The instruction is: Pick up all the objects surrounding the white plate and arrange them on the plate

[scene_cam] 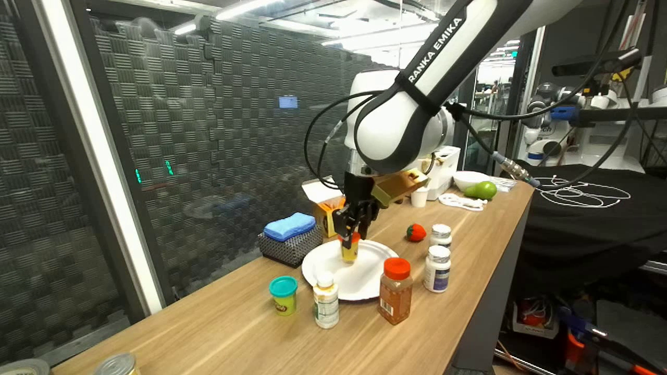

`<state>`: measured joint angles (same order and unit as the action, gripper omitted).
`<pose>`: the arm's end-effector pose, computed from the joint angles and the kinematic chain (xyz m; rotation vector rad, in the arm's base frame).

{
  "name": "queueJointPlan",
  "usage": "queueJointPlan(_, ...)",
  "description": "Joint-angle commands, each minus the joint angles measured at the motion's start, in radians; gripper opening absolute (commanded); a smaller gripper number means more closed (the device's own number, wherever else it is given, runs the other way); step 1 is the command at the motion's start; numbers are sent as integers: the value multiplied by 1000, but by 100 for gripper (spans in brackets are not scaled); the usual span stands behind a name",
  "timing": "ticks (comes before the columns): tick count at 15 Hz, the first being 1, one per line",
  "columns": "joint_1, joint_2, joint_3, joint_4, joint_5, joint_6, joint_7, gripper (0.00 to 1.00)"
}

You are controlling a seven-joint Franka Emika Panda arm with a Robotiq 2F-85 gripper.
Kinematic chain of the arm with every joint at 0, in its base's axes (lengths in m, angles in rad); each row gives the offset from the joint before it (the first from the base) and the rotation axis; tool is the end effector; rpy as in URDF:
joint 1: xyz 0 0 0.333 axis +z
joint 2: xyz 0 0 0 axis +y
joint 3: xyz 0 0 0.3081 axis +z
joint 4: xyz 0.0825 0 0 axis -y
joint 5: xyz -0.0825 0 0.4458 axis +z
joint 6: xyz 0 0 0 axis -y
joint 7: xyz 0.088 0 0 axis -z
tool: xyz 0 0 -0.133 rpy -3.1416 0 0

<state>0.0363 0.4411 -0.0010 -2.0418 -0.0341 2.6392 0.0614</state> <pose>0.6515 0.0234 0.1567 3.1204 0.0041 0.2455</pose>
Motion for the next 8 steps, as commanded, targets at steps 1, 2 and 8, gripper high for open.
queueJointPlan(1, -14, 31, 17, 36, 28, 1, -28, 27)
queueJointPlan(2, -12, 38, 16, 37, 21, 4, -30, 27)
queueJointPlan(8, -11, 20, 23, 26, 21, 13, -47, 91)
